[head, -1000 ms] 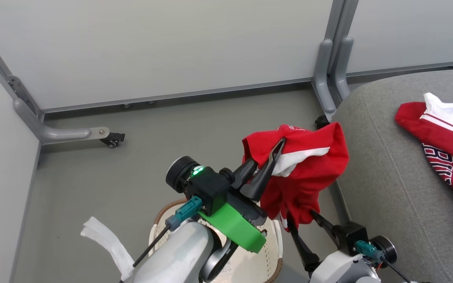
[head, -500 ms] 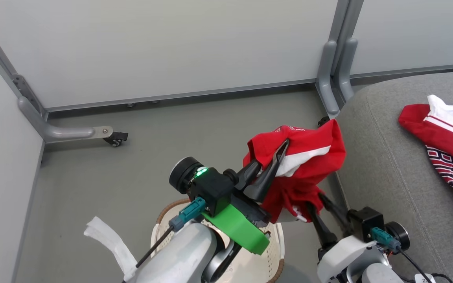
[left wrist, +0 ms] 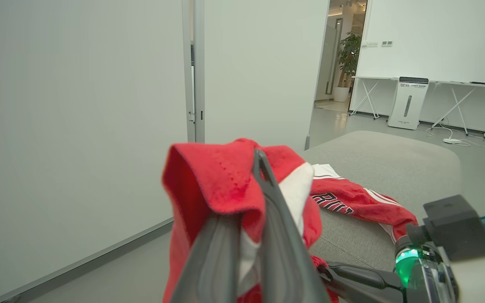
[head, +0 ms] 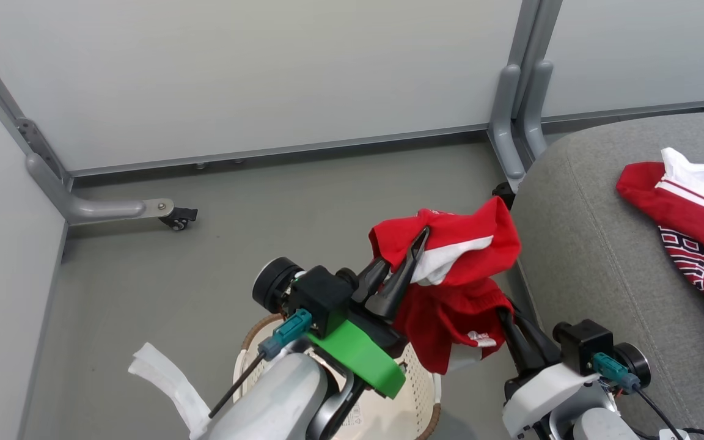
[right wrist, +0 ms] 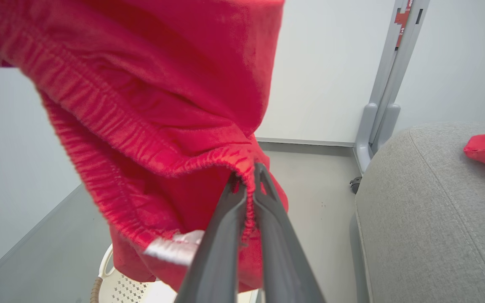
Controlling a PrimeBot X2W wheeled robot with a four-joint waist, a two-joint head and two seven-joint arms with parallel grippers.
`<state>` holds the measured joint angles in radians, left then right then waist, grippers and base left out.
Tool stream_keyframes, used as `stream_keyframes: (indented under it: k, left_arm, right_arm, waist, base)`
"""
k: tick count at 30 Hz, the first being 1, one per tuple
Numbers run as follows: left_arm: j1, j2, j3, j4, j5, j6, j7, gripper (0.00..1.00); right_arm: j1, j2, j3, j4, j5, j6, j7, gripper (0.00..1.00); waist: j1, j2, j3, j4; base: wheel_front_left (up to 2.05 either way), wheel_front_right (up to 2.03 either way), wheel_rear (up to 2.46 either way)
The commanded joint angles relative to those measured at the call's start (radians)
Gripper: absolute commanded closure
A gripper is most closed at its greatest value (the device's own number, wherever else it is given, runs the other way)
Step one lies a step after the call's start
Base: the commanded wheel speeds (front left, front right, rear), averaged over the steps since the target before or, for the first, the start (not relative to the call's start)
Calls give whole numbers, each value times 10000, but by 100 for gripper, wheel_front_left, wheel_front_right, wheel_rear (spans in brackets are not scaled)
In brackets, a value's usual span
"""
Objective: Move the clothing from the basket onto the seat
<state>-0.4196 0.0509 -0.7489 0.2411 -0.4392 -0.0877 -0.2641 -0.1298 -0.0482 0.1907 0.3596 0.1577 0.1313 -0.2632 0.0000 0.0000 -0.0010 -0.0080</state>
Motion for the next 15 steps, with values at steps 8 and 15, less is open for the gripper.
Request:
stream_keyframes:
  k: [8,15]
  left_arm:
    - [106,25,116,298,172,97,-3,0]
    - [142,40,189,395,254,74,-1,0]
  right_arm:
    - [227,-41,-111,-197,-18,-10,-21,100]
    - [221,-41,-148,-362,5,-11,-21,100]
  waist:
    - [0,0,-9,-68]
    - [0,0,7,-196]
  base:
    - [0,0,0]
    - [0,0,0]
